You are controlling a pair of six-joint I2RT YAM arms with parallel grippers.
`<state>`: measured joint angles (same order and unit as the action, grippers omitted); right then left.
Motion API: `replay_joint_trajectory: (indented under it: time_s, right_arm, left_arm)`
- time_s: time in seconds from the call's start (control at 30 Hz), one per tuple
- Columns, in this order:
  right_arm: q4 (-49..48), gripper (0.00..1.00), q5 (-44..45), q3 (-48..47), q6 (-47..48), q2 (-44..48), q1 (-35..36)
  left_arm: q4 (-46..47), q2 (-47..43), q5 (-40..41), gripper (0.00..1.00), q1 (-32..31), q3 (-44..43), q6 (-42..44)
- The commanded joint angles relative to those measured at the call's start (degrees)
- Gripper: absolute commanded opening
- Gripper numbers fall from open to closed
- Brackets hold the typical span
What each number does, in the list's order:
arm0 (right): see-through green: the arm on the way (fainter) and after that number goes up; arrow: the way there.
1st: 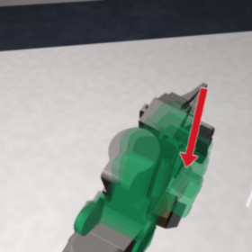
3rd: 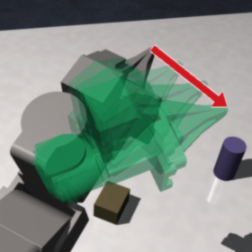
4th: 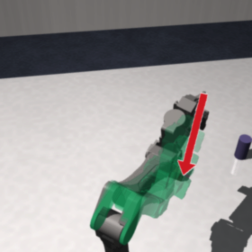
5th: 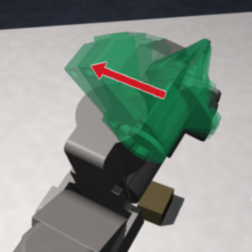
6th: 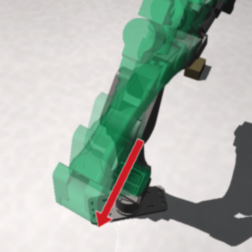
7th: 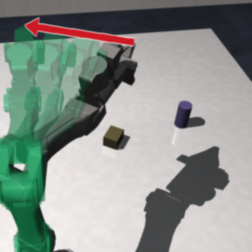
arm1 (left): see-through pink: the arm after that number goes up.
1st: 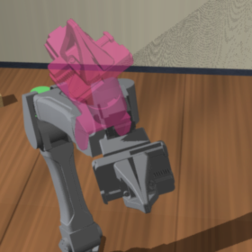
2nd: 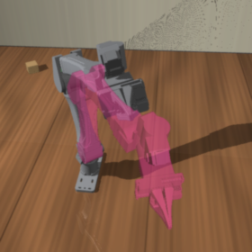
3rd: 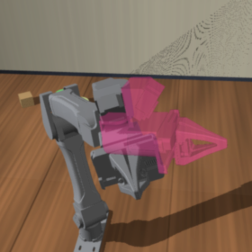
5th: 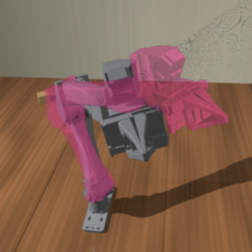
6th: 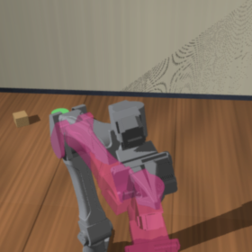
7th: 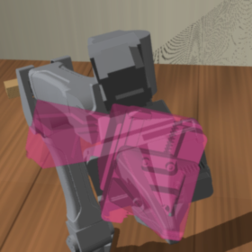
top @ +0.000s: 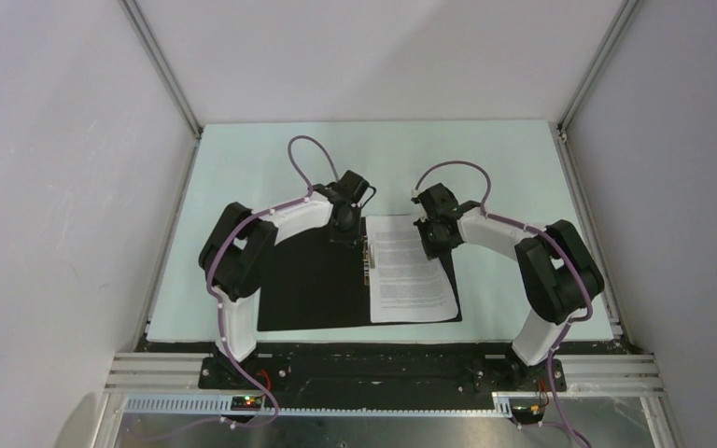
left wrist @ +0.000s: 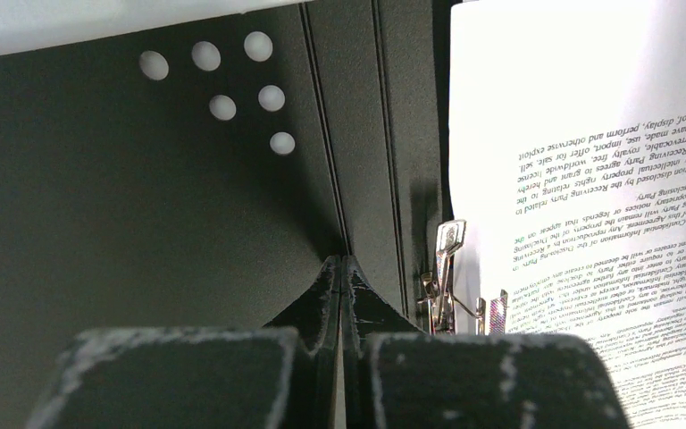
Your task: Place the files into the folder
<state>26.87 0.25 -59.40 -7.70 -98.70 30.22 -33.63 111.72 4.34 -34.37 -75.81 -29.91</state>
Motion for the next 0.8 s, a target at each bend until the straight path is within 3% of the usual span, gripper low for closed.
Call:
replay_joint_trajectory:
  time_s: [0.0,0.7,0.77]
  right_arm:
    - [0.9,0.00,0.4,-0.3,-0.3,2.1,0.4]
    - [-0.5,0.00,-2.5,2.1,-3.1,3.6,0.4]
    - [-0.5,0.04,-2.9,2.1,-3.5,3.6,0.3]
  left_arm:
    - [-1.2,2.7,3.6,0.00,1.2,0.1,1.6]
    - [-1.1,2.1,2.9,0.00,1.2,0.2,1.0]
    - [-1.2,2.1,2.9,0.00,1.2,0.2,1.0]
